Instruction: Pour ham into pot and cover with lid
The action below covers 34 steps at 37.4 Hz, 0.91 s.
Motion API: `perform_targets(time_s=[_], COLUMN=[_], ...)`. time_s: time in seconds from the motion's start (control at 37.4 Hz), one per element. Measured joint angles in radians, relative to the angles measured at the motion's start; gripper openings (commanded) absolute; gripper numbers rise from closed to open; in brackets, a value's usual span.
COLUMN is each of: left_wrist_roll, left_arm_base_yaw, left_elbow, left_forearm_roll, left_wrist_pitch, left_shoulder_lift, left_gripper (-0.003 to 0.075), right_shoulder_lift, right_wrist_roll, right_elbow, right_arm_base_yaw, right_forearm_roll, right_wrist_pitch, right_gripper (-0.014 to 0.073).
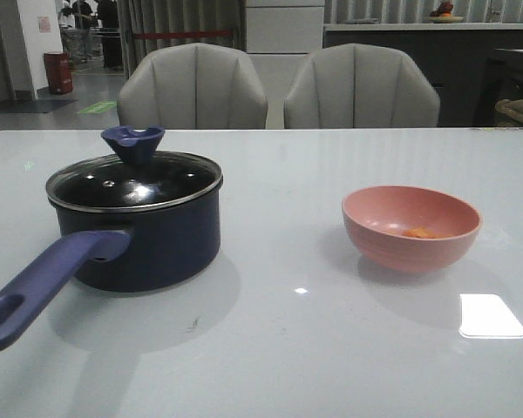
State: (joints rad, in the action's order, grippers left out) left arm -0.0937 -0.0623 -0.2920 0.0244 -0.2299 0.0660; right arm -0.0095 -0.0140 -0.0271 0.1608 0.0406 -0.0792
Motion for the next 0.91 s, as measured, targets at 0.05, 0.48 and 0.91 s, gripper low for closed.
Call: perform_targets(time_s=[0.05,0.48,0.91], left_wrist_roll=[0.000,0.000,0.000], left_arm_base_yaw=[0.000,0.000,0.000], left_elbow=[-0.025,-0.047,-0.047], left_forearm_roll=[0.000,0.000,0.000], left_wrist_pitch=[-0.028,-0.052,-0.052], left_shoulder_lift=[0.022,0.055,0.055], left_gripper=[0.0119,0.0126,0.0618], right_shoulder_lift=[0.000,0.000,0.000], right_wrist_roll=[0.000,0.000,0.000], right_elbow=[0.000,0.000,0.000], right_arm_base_yaw=[0.000,0.000,0.000], right_forearm_roll=[0.000,0.000,0.000], right_wrist_pitch=[0.000,0.000,0.000], right_gripper=[0.0177,0.0177,0.0177])
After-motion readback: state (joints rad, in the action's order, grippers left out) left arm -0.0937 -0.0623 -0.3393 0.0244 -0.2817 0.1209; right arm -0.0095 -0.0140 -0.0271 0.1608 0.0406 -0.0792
